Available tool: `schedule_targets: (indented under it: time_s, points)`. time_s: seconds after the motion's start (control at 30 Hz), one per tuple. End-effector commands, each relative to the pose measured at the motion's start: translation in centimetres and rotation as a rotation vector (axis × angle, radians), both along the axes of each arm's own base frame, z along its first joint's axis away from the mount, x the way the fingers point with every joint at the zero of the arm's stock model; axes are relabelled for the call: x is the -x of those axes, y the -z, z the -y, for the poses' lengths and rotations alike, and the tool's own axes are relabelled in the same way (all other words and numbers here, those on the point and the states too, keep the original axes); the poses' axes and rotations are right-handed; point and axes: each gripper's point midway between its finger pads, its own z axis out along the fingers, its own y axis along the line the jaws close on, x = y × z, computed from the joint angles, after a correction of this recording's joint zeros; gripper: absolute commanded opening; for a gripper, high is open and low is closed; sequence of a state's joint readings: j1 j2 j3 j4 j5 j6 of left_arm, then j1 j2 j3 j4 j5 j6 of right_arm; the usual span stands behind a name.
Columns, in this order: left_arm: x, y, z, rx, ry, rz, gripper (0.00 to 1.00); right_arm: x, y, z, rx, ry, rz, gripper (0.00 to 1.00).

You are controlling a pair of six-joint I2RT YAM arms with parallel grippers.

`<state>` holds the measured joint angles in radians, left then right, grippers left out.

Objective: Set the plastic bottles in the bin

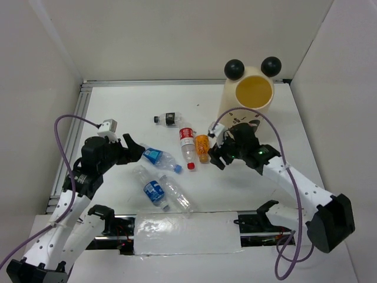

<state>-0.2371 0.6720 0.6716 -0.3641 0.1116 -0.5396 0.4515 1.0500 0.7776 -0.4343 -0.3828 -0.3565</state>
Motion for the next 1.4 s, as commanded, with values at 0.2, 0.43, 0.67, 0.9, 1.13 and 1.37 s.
schedule_targets:
  time_s: [0.2, 0.43, 0.67, 0.9, 1.13, 1.37]
  points:
    - [0.7, -0.2, 0.2, 0.008, -0.013, -0.010, 0.87, -7.2, 0.8, -4.0, 0.079, 0.296, 0.092, 0.76]
    - [0.9, 0.0, 0.1, 0.005, -0.027, -0.018, 0.87, -10.8, 2.6, -5.6, 0.035, 0.482, -0.090, 0.91]
    - [0.8, -0.2, 0.1, -0.003, -0.023, -0.015, 0.87, -11.8, 5.2, -5.9, 0.056, 0.554, -0.116, 0.90]
    - [0.7, -0.4, 0.2, 0.004, -0.015, -0.007, 0.87, -12.3, 8.3, -4.8, 0.087, 0.579, -0.151, 0.83]
    - [0.7, -0.2, 0.8, 0.012, 0.010, -0.019, 0.87, -12.1, 10.8, -5.4, 0.110, 0.523, -0.201, 0.72]
    - [0.4, -0.5, 1.6, 0.026, 0.053, -0.006, 0.87, -10.0, 9.0, -7.3, 0.138, 0.382, -0.148, 0.45]
